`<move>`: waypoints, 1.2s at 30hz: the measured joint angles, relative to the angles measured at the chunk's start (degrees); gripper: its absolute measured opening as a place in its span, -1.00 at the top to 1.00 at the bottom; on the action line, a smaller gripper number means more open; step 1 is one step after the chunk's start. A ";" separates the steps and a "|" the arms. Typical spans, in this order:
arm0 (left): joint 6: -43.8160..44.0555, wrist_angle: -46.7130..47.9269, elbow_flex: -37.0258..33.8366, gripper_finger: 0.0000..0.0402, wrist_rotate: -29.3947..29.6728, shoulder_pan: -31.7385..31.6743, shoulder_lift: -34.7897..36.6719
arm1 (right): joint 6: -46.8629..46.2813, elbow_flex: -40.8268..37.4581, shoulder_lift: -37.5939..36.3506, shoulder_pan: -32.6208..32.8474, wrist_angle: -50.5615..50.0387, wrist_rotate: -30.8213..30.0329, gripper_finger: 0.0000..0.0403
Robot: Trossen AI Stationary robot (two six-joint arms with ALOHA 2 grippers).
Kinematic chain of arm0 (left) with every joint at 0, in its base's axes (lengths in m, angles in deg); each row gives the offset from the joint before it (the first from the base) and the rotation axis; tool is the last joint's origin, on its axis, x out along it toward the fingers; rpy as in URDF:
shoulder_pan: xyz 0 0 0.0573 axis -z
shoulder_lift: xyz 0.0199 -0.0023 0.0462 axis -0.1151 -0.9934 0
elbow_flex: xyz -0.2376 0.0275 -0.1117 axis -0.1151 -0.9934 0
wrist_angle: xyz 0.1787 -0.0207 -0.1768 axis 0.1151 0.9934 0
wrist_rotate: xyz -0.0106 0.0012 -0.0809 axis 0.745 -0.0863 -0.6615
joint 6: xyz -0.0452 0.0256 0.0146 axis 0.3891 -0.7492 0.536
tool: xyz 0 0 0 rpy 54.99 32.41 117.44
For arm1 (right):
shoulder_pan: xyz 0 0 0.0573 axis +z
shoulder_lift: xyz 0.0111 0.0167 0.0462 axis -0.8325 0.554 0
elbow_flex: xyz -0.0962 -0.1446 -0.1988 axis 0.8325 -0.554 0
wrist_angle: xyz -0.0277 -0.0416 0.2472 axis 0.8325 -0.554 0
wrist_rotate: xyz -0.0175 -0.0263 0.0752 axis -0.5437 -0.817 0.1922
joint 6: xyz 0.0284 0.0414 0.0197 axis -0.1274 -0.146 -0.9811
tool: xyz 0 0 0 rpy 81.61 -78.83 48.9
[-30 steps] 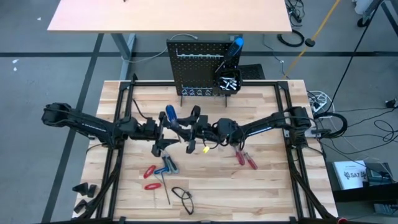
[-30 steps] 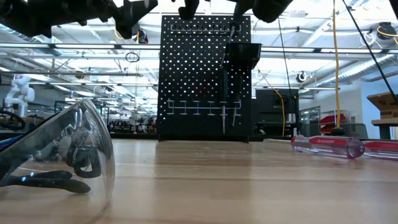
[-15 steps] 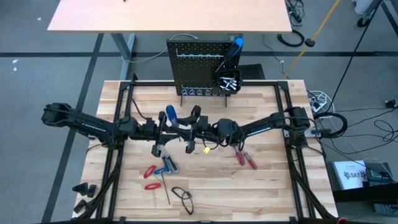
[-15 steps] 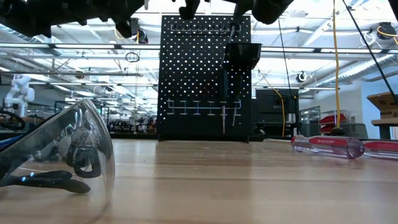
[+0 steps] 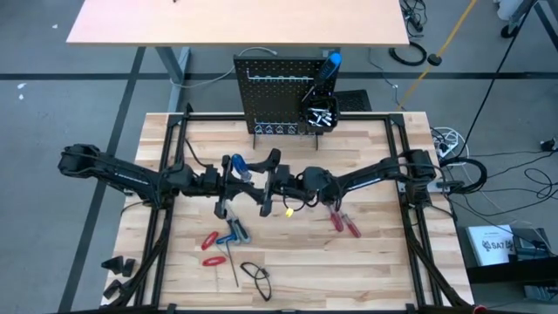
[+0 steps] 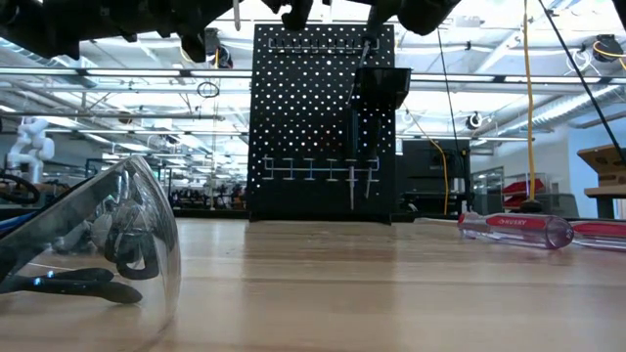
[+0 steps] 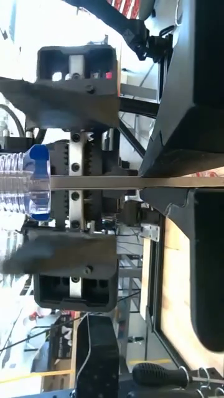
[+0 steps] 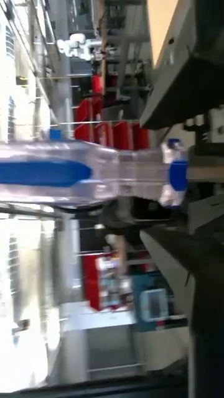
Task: Hang tools onto peg board
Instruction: Hang the transparent screwdriver on the pegboard
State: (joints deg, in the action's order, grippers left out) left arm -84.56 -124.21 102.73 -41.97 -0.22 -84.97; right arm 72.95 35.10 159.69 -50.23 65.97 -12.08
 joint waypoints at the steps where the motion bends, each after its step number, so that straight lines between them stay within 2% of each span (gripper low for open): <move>1: -0.04 0.81 0.00 0.94 0.01 0.00 0.28 | 0.39 -0.02 -0.62 0.00 -2.39 0.00 -0.39; 5: -0.05 5.82 -0.07 0.94 0.02 0.00 3.44 | -0.10 -0.04 -5.64 0.00 -17.66 -0.07 -0.50; 10: -1.07 15.24 -0.05 0.94 1.05 0.00 9.84 | -5.16 -0.04 -11.31 -0.02 -34.65 -0.11 -0.51; 16: -1.07 17.49 -0.07 0.94 1.11 0.00 11.31 | -6.68 -0.02 -9.55 0.10 -31.98 -0.15 -0.40; 22: -0.93 17.33 -0.04 0.94 1.10 0.00 11.16 | -5.58 -0.04 -5.99 -0.12 -22.93 -0.05 -0.30; 29: -0.93 17.25 -0.04 0.94 1.09 0.00 11.16 | -5.96 -0.04 -5.72 -0.57 -21.93 -0.15 -0.27; 33: -0.85 16.74 -0.04 0.94 1.25 0.00 11.16 | -6.40 -0.04 -5.74 -0.57 -21.86 -0.15 -0.12; 36: 0.60 16.33 -0.04 0.93 4.03 -0.01 11.16 | -6.42 -0.04 -5.74 -0.57 -21.29 -0.23 0.04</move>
State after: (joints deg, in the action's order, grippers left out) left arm -83.96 -107.88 102.69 -37.93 -0.23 -73.81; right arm 66.53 35.06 153.95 -50.79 44.68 -12.31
